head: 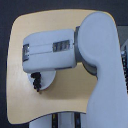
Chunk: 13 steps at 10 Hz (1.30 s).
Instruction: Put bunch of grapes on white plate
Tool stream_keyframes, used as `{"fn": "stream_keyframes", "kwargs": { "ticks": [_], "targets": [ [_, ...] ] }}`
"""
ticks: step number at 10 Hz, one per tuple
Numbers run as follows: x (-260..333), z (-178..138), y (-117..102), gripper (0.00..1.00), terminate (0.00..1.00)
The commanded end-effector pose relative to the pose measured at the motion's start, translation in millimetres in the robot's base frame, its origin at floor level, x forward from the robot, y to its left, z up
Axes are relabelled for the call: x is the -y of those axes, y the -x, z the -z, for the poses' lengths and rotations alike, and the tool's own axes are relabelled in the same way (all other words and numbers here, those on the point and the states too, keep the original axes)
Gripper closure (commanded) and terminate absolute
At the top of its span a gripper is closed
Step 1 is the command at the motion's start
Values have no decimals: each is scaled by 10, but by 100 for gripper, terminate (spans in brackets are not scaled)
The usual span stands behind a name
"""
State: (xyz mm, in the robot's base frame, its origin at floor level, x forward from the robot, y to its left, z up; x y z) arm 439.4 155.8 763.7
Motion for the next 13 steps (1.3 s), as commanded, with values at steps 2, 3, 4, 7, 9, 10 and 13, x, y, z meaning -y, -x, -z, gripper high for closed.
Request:
{"fn": "stream_keyframes", "kwargs": {
  "ticks": [2,3,4,7,9,10,13],
  "targets": [
    [211,87,-316,100,0],
    [253,103,-316,100,0],
    [292,113,-313,100,0],
    [345,144,-318,100,0],
    [355,144,-273,100,0],
    [359,123,-273,100,0],
    [384,37,-229,100,0]
  ]
}}
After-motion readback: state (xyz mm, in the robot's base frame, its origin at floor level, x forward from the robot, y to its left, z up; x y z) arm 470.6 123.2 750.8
